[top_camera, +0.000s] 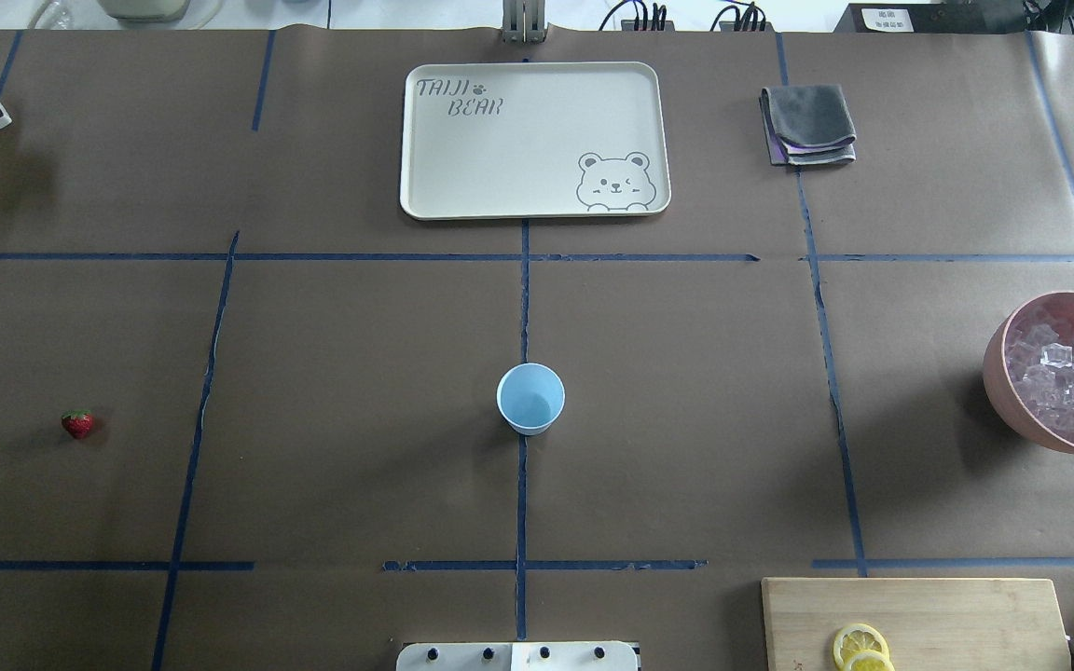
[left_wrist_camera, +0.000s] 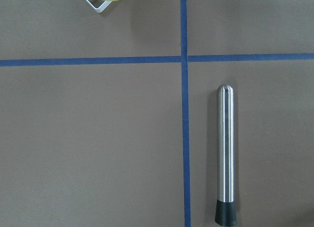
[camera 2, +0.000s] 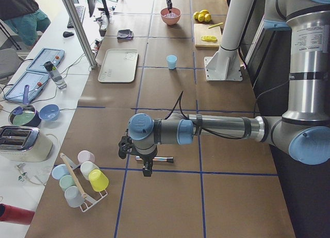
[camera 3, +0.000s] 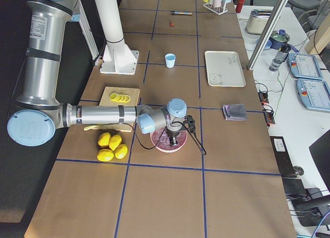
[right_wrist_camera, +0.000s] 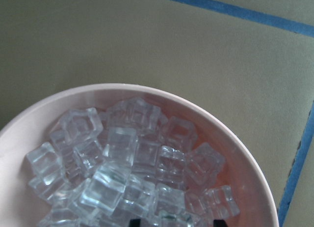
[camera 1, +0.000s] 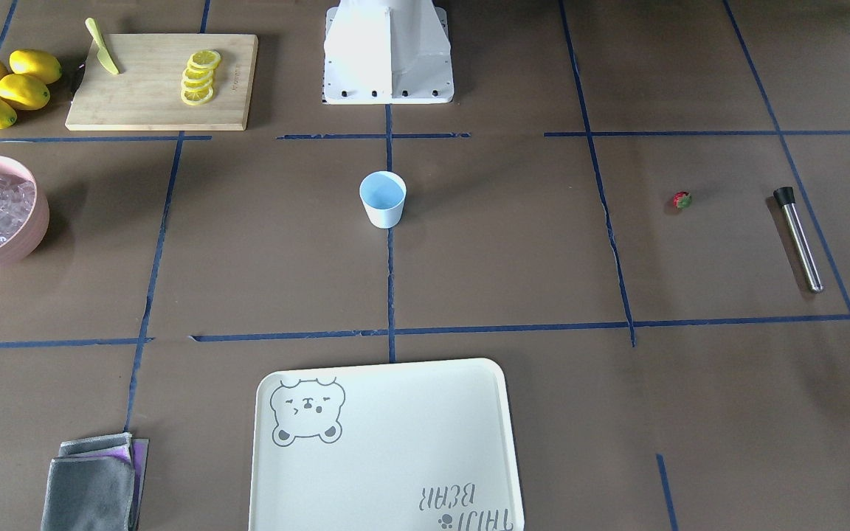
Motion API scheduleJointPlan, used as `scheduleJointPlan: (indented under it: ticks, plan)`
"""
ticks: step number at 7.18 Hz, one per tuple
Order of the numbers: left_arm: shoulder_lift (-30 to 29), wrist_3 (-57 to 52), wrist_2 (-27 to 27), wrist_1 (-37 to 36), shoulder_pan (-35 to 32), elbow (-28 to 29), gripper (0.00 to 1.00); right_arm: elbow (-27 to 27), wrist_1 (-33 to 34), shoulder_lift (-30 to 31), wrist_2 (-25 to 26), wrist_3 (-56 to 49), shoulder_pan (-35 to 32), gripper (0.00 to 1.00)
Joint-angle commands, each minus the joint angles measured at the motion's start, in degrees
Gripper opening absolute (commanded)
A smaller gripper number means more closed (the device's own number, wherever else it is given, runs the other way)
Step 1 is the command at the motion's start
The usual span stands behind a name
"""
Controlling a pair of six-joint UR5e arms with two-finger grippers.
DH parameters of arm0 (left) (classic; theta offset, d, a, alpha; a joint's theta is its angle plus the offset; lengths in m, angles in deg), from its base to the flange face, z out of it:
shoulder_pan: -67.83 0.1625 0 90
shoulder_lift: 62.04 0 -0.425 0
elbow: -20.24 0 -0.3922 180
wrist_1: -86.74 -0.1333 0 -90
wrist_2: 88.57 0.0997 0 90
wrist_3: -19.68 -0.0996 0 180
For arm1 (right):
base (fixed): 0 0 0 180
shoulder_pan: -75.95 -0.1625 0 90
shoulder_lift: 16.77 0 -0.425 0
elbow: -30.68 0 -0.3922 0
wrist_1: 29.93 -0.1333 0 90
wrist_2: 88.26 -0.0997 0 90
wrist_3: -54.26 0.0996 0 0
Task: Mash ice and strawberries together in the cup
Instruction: 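Lower the right gripper into the pink bowl and grasp an ice cube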
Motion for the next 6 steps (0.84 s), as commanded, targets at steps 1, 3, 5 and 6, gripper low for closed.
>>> scheduleJointPlan:
  ticks: [1, 3, 5, 6]
  plan:
    - [0.0, 0.0, 0.0, 0.0, 0.0, 0.0, 1.00, 0.4, 0.0, 0.0, 0.0, 0.0, 0.9, 0.58]
    - [0.0, 0.0, 0.0, 0.0, 0.0, -0.1, 1.00, 0.8, -0.4, -0.1, 0.1, 0.0, 0.9, 0.55]
    - [0.0, 0.0, 0.0, -0.3, 0.0, -0.9, 1.00, 0.8, -0.4, -0.3, 0.1, -0.1, 0.9, 0.24]
    - [0.0, 0.0, 0.0, -0.4, 0.0, -0.9, 1.00, 0.8, -0.4, -0.4, 0.1, -0.6, 0.9, 0.05]
